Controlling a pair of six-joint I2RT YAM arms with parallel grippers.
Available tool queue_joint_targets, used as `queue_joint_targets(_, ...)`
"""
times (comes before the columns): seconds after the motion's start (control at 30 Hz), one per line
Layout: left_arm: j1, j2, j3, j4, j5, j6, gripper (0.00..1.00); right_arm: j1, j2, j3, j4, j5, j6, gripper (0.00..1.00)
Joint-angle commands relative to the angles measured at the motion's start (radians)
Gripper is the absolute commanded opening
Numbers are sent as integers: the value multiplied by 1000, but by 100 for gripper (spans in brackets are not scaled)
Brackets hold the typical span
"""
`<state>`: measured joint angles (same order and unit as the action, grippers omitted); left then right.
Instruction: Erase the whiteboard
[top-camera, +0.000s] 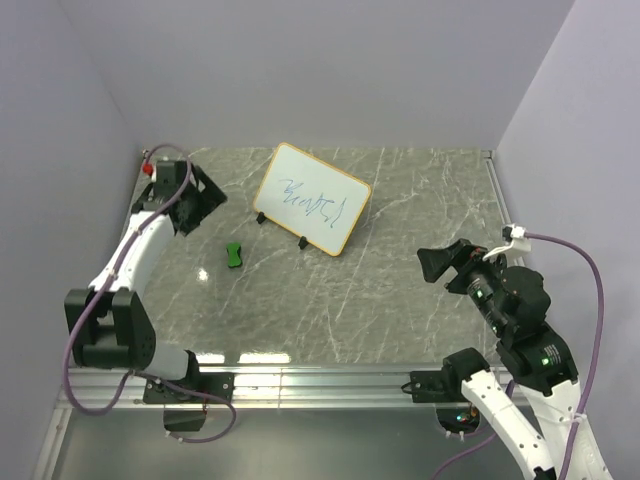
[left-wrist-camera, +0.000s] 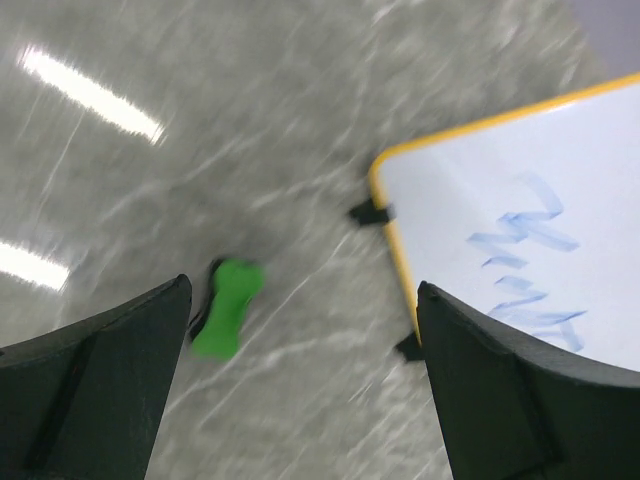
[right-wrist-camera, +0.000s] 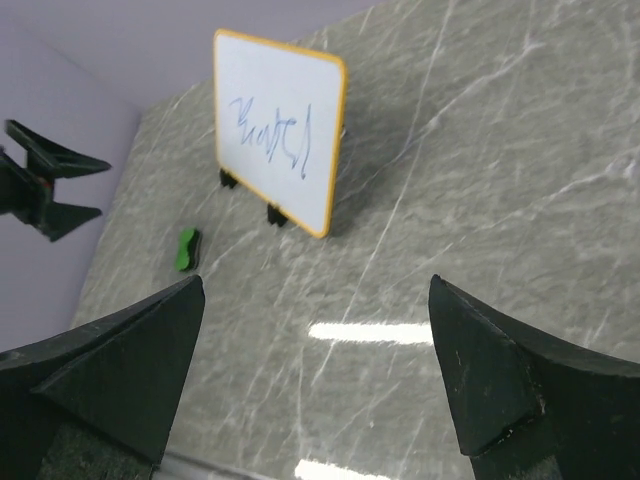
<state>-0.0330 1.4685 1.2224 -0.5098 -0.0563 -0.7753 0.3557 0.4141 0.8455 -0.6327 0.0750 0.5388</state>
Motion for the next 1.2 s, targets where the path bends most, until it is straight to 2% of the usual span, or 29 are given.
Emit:
queue_joint_targets(0.0,5,-144,-131,-79,44,-47,99,17,-21,10,-47,-66,38,100)
queue_joint_targets(0.1,-2,-258,-240,-101,1,-78,99,17,-11,15,-97,-125,72,100)
queue_joint_targets(0.2,-16,-283,-284,-163,-52,-38,99,23,8,14,-137,-194,56,100)
queue_joint_targets(0.33,-33,-280,-331,-180,-89,16,98,23,5,55,-183,-167,4,100)
queue_joint_targets(0.43,-44,-261,-357,-138,-103,45,93,25,11,79,-208,-143,-28,100)
queue_joint_targets(0.57,-73,-202,-388,-70,-79,56,90,25,57,95,-257,-141,-37,100)
queue_joint_targets(0.77,-157,-111,-383,31,-103,82,88,25,75,21,-202,-221,13,98)
queue_joint_targets(0.97,-163,-38,-359,119,-119,145,87,23,115,41,-208,-235,-10,97)
queue_joint_targets(1.17,-165,107,-302,151,-122,202,78,23,150,35,-190,-225,18,96)
